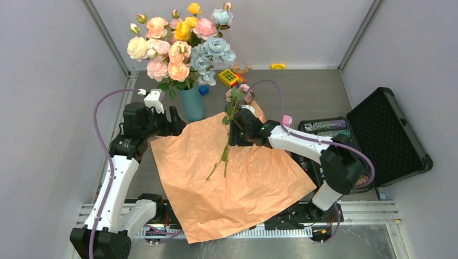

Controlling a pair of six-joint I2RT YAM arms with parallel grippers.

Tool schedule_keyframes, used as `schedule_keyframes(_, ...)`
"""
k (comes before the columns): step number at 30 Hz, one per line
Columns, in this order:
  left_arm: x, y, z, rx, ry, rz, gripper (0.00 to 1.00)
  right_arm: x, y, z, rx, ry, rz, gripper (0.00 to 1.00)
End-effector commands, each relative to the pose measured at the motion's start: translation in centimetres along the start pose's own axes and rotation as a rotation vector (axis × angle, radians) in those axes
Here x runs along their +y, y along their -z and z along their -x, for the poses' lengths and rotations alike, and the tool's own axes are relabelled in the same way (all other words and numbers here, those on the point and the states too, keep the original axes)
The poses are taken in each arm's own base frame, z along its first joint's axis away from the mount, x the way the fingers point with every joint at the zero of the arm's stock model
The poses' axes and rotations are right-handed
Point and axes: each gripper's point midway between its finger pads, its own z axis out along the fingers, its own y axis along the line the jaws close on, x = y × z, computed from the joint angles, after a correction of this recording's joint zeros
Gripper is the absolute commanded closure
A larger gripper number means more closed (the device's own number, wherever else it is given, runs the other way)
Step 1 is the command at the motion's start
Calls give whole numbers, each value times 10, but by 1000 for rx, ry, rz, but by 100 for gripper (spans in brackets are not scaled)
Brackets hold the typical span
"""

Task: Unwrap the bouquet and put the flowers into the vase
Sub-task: Pick up the fake flower from the wrapping paper.

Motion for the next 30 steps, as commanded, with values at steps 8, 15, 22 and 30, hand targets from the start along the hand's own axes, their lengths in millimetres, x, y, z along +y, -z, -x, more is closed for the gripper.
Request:
schedule_keyframes(8, 7, 5, 3, -21, -32, 38, 23, 15, -52, 20, -61, -7, -128, 51)
schedule_keyframes(15, 8, 4, 1, -12, -29, 41, 23, 16, -69, 15, -37, 3, -129, 55)
schedule_keyframes(22, 8, 3, -1, -8, -28, 41, 23, 18, -79, 11, -22, 14, -120, 62)
schedule_keyframes(30, 9, 3, -1, -6, -27, 45, 23, 15, -86, 9, -11, 21, -144, 73)
